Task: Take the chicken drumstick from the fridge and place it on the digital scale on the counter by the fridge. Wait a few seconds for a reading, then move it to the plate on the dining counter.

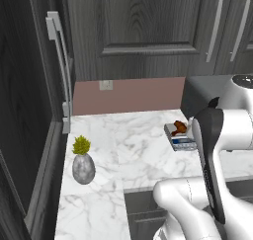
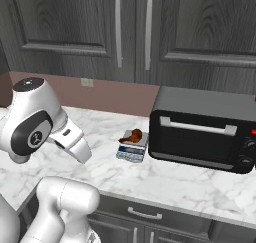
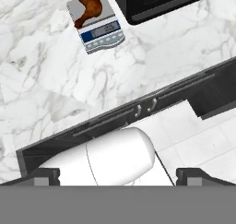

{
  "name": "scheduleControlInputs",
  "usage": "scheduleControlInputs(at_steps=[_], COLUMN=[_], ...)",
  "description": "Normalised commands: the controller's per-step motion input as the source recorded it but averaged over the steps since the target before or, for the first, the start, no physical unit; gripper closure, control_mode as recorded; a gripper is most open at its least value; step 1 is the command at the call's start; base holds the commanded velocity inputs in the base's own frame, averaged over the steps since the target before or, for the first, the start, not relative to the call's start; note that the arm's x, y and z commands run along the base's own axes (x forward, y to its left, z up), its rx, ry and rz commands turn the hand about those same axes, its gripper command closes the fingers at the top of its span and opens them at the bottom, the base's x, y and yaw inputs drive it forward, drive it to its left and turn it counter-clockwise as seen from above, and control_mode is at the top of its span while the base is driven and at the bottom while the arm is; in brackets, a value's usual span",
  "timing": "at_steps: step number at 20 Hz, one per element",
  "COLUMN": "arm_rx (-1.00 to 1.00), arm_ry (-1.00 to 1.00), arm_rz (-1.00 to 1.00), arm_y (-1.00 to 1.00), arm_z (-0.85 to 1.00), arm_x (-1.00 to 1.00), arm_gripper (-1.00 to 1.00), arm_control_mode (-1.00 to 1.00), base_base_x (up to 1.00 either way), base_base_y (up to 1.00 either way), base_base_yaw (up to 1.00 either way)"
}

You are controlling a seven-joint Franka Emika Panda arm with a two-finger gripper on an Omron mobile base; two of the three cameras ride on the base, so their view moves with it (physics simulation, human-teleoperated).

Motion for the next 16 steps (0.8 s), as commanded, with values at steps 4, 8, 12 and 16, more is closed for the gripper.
scheduleControlInputs(at_steps=[4,8,12,16], arm_rx=[0.0,0.0,0.0,0.0], arm_ry=[0.0,0.0,0.0,0.0], arm_rz=[0.0,0.0,0.0,0.0], arm_y=[0.0,0.0,0.0,0.0], arm_z=[0.0,0.0,0.0,0.0], arm_x=[0.0,0.0,0.0,0.0], arm_gripper=[-1.0,-1.0,-1.0,-1.0], arm_control_mode=[-1.0,-1.0,-1.0,-1.0], base_base_x=[0.0,0.0,0.0,0.0], base_base_y=[0.0,0.0,0.0,0.0], base_base_yaw=[0.0,0.0,0.0,0.0])
